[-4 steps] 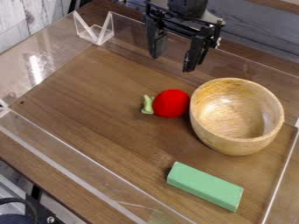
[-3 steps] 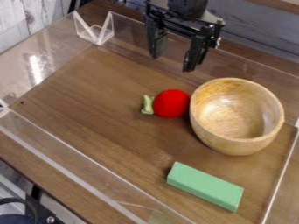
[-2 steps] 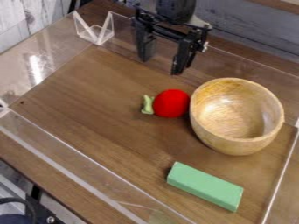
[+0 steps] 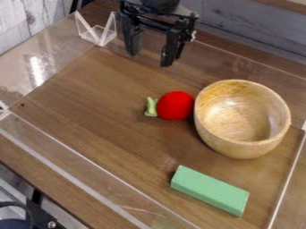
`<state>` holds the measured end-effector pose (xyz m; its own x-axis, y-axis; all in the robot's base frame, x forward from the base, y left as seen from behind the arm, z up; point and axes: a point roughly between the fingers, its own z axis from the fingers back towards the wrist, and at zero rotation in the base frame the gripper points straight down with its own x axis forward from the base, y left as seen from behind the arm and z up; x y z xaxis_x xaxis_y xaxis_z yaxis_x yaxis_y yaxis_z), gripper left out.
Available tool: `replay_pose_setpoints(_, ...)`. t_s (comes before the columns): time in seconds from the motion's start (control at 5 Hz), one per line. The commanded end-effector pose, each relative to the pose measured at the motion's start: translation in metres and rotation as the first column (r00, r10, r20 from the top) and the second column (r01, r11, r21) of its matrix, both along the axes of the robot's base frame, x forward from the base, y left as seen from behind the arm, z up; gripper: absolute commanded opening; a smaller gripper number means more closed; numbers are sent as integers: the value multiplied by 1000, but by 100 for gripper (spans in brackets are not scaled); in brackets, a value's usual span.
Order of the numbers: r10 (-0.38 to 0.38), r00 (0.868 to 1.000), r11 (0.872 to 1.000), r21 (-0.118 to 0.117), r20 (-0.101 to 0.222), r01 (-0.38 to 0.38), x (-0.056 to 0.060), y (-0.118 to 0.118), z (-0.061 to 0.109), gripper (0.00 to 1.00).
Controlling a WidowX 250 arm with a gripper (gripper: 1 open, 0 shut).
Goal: Move the red object to the right side of the table
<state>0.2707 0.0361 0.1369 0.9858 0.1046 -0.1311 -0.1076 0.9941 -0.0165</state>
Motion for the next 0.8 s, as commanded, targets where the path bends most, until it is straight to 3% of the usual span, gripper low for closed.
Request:
replay_pose_setpoints(0.0,25,995,1000,12,99,-26,5,9,25,100)
replay_pose_setpoints(0.6,50,992,998,22,115,-53,9,21,19,100)
